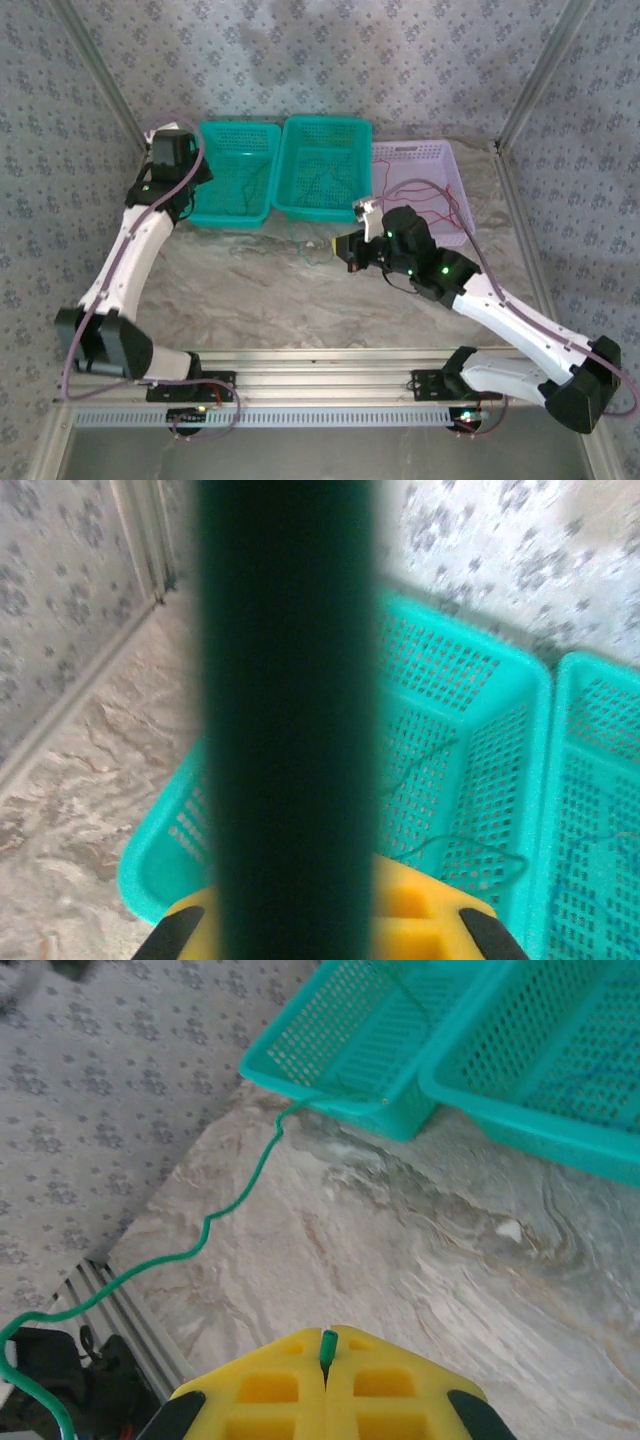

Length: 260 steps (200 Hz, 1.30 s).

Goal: Untangle the cables

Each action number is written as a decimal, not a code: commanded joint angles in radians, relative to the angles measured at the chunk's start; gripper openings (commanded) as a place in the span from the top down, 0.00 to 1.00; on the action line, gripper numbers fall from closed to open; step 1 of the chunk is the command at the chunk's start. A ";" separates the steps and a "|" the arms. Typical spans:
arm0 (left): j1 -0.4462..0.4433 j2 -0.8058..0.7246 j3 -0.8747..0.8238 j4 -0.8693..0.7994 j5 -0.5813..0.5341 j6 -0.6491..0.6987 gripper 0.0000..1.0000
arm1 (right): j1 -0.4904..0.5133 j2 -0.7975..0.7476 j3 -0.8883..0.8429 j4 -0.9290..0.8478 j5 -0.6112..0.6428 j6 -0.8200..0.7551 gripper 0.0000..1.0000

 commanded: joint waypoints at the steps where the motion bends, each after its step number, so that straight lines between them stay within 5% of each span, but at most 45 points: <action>1: 0.014 0.088 0.045 0.032 0.065 -0.034 1.00 | 0.015 0.069 0.119 -0.095 -0.018 -0.031 1.00; 120: 0.021 0.481 0.145 0.009 0.075 -0.076 1.00 | -0.075 0.707 0.829 -0.219 -0.164 -0.004 1.00; 218: 0.041 0.343 0.006 0.091 0.161 -0.177 0.39 | -0.156 1.222 1.403 -0.340 -0.243 0.074 1.00; 260: 0.053 0.226 -0.020 0.087 0.174 -0.208 0.23 | -0.165 1.342 1.522 -0.358 -0.218 0.117 1.00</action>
